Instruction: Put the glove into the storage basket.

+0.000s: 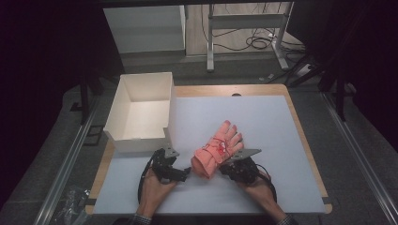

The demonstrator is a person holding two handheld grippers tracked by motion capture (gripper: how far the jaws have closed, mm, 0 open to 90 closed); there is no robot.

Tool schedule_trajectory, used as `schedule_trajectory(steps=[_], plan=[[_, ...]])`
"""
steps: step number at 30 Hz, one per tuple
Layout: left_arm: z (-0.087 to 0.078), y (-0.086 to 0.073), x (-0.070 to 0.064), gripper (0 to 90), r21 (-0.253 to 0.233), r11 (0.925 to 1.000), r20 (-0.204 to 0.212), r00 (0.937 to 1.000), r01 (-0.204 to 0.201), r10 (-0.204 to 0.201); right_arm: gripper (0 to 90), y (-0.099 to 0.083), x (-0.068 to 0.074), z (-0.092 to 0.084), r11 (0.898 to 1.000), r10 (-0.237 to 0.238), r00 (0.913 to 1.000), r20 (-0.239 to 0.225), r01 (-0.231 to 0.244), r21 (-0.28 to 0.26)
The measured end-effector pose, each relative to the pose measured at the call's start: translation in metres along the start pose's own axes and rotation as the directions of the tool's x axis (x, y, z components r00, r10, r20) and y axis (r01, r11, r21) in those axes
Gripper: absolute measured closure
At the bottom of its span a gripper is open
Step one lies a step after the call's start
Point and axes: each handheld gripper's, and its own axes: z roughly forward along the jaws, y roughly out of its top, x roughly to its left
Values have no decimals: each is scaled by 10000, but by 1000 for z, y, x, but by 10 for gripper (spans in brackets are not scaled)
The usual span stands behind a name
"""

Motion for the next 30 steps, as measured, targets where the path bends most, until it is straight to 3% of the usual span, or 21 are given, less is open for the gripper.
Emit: schedule_trajectory(steps=[4,8,15,18,21,23,24,28,29,30], plan=[[-1,0,-1,31,7,10000,-22,10000,-8,8,822,1,2,-1,9999,-89,9999,124,88,74],[-1,0,-1,29,20,10000,-24,10000,9,-9,817,-2,1,-12,9997,-221,9991,359,223,-45],[0,-1,-1,26,-63,9999,20,9999,139,-138,687,-12,-24,-39,9986,372,9922,1193,-322,-430],[0,-1,-1,23,-52,9999,35,9999,132,-132,577,-19,-42,-51,9967,687,9796,1888,-593,-551],[0,-1,0,23,-45,9999,65,9999,154,-154,528,-22,-50,-57,9956,855,9720,2188,-747,-570],[0,-1,0,18,-36,9998,91,9998,170,-170,438,-27,-62,-63,9940,1049,9600,2595,-933,-565],[0,-1,0,18,-35,9999,105,9998,169,-169,438,-27,-62,-63,9940,1049,9600,2595,-933,-565],[0,0,1,11,-32,9999,208,9996,166,-166,353,-33,-76,-69,9928,1174,9427,3124,-1036,-606],[0,0,1,9,-32,9999,233,9996,162,-162,315,-35,-80,-69,9946,1026,9331,3446,-918,-475],[0,0,2,9,-41,9999,269,9995,135,-133,315,-35,-80,-69,9946,1026,9331,3446,-918,-475]])
